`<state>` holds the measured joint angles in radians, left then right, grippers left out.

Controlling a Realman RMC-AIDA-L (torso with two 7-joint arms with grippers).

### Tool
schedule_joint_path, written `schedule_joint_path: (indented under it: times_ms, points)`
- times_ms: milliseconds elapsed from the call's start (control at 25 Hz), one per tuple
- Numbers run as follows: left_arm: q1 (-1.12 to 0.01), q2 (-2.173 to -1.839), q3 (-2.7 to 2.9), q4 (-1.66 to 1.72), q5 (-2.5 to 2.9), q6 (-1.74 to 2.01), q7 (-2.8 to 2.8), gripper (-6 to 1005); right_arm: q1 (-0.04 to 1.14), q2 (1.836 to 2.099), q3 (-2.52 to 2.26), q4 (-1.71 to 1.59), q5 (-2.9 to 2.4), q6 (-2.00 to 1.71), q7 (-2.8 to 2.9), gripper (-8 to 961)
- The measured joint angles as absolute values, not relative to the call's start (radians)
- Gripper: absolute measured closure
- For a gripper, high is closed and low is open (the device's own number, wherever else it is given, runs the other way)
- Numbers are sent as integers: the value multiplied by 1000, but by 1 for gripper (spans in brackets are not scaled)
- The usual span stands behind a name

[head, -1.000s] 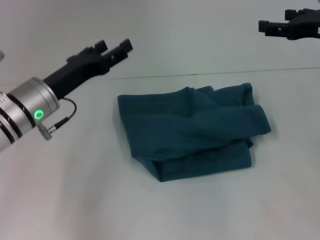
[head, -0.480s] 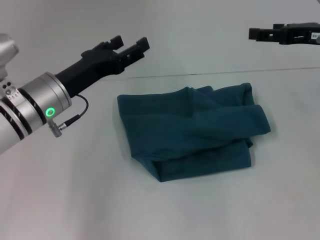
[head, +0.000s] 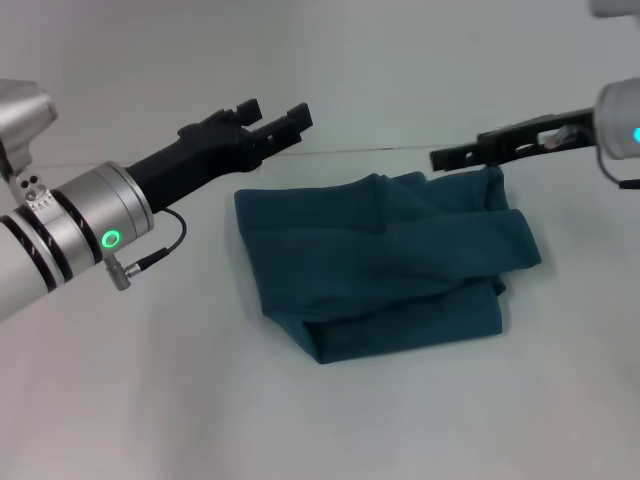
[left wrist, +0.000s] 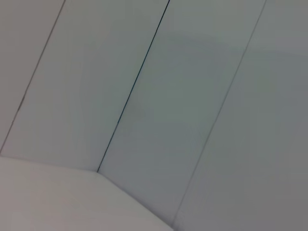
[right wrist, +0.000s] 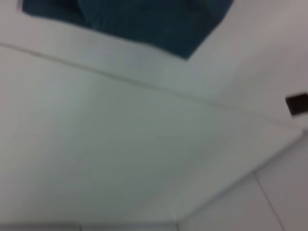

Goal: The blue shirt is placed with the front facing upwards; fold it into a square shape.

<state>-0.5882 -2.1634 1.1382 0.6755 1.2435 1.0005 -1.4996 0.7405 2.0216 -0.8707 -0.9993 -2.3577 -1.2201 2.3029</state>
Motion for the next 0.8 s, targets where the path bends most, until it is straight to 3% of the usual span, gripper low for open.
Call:
schedule_joint_path:
  times_ms: [520,800]
  points:
    - [-616,-2154,1138,689,1381,998,-1562,134,823,2053,-928,-980,-2574,-1188,2427,37]
    - [-650,-2096,1086,696,1609,1120,-1551,134,829,2050,-923,-943,-2585,-1142,2433,37]
